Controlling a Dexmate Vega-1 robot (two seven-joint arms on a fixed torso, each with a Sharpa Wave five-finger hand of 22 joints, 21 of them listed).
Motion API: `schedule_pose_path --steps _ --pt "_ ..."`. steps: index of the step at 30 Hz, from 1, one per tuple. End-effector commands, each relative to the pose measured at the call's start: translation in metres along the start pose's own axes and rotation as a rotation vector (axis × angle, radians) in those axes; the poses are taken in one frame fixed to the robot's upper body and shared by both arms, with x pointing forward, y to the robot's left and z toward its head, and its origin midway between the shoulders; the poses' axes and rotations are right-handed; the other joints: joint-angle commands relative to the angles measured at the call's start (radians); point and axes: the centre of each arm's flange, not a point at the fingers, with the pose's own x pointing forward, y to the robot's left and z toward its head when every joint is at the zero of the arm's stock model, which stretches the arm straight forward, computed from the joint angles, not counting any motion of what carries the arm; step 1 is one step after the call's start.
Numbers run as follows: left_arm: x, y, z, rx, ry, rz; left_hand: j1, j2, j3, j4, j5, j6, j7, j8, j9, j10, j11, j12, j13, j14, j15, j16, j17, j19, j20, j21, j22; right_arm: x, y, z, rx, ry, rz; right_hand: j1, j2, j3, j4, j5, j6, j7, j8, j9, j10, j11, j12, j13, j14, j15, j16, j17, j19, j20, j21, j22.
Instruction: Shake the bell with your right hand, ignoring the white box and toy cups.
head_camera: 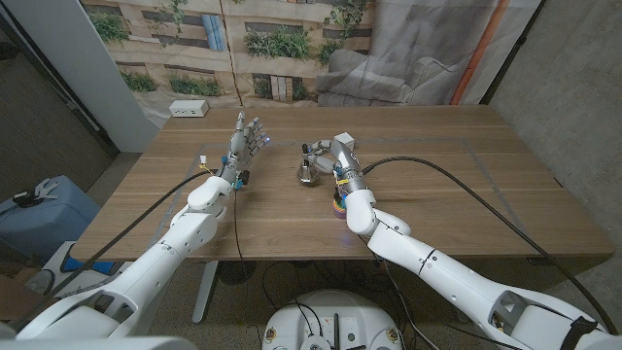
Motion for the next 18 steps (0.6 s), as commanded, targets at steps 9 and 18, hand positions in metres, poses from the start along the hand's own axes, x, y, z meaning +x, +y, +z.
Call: schedule_pose_path --steps 9,18 --pt "0.0001 -0.0001 0.0001 0.0 0.0 0.0 0.001 0.007 -0.001 0.007 0.006 0.0 -0.006 0.006 0.004 0.001 -0.004 0.006 0.005 0.009 -0.098 0.006 0.005 0.008 0.001 0.007 0.006 0.0005 0.0162 -0.0084 -0.039 0.032 0.021 -0.001 0.009 -0.001 0.004 0.0 -0.006 -0.01 0.001 0.002 -0.001 -0.002 -0.003 0.002 0.001 -0.15 -0.004 0.001 0.001 -0.048 -0.001 0.003" --pt "0.0001 -0.0001 0.0001 0.0 0.0 0.001 0.001 0.007 -0.001 0.007 0.007 0.0 -0.006 0.006 0.004 0.001 -0.004 0.005 0.005 0.009 -0.098 0.006 0.005 0.007 0.001 0.007 0.006 0.0007 0.0194 -0.0121 -0.048 0.046 0.027 0.002 0.01 -0.001 0.003 0.0 -0.006 -0.013 0.001 0.003 -0.002 -0.002 -0.004 0.004 0.001 -0.152 -0.004 0.002 0.001 -0.048 -0.001 0.003"
